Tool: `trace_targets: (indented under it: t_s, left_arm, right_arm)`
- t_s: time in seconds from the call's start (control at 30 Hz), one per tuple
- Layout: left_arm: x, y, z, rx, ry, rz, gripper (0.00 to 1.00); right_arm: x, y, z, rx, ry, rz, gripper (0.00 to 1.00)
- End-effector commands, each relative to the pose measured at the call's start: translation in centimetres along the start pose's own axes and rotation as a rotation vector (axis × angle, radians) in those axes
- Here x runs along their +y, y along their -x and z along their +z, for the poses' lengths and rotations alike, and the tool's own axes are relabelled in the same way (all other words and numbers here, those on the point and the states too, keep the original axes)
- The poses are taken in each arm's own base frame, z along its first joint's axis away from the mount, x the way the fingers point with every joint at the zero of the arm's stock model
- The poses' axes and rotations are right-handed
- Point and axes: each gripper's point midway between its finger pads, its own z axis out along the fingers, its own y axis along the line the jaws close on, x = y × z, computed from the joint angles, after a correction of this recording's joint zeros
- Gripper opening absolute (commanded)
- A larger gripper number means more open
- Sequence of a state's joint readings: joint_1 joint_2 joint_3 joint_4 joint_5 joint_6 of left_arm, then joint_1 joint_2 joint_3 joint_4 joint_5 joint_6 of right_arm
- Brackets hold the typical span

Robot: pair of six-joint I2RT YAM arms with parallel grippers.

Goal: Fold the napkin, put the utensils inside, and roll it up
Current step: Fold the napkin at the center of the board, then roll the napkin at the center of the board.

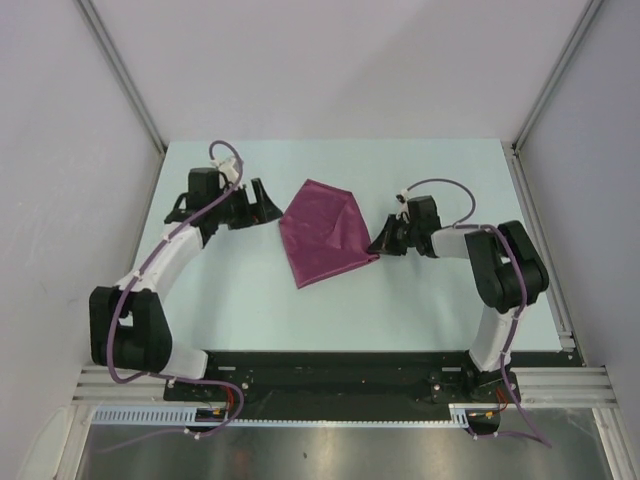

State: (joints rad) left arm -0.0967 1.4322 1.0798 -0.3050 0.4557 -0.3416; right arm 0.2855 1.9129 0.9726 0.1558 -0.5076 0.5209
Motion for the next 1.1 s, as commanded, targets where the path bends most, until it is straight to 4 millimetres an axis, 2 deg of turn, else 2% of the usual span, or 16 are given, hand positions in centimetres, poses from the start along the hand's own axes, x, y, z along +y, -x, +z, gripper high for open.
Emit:
trace_targets:
  t_s: [0.0,0.03,0.07,0.13,0.3,0.37,0.4,0.47,0.53,0.73,0.83,1.07]
  left_arm:
    - [-3.2,-2.4,0.0,-0.029,-0.082,-0.023,0.92]
    - [-3.3,-3.0,0.1,-0.036,-0.079,-0.052,0.92]
    - [-3.5,-3.8,0.2,-0.032,-0.087,-0.064,0.92]
    - [-3.2,-5.7,0.4,-0.041,-0.094,-0.117,0.92]
    - [-2.5,-10.0,0.7,-0.041,-0.086,-0.177,0.91]
    - [-2.7,-10.9,0.7,-0.042,-0.095,-0.200,0.89]
    - [-2.5,-11.6,0.9,-0.042,-0.104,-0.203,0.89]
    - [-2.5,-12.0,1.2,-0.047,-0.127,-0.212,0.87]
    - [-2.1,-13.2,1.6,-0.026,-0.128,-0.231,0.82]
    - [-1.6,-14.9,2.2,0.001,-0.146,-0.256,0.71]
    - [-1.0,-16.1,2.4,0.026,-0.131,-0.279,0.64]
    - [0.3,-18.3,3.1,0.064,-0.091,-0.323,0.58]
  right_arm:
    - [0.0,-2.1,-1.6,-0.057,-0.101,0.075,0.00]
    - [0.8,-2.3,-2.2,-0.071,-0.096,0.071,0.00]
    - [0.0,-3.2,-2.5,-0.065,-0.139,0.104,0.00]
    - [0.2,-4.1,-3.1,-0.057,-0.164,0.111,0.00]
    - [-0.4,-7.8,-3.9,0.017,-0.219,0.147,0.00]
    - [-0.4,-8.5,-4.4,0.021,-0.220,0.158,0.00]
    - [-0.9,-9.5,-4.6,0.037,-0.235,0.170,0.00]
    - [-1.1,-9.9,-4.9,0.035,-0.239,0.181,0.00]
    - [-1.6,-10.6,-5.2,0.043,-0.247,0.188,0.06]
    - [-1.7,-10.4,-5.8,0.021,-0.246,0.189,0.24]
    - [-1.8,-10.2,-6.0,0.013,-0.249,0.187,0.30]
    - [-1.6,-9.6,-6.3,0.001,-0.237,0.182,0.35]
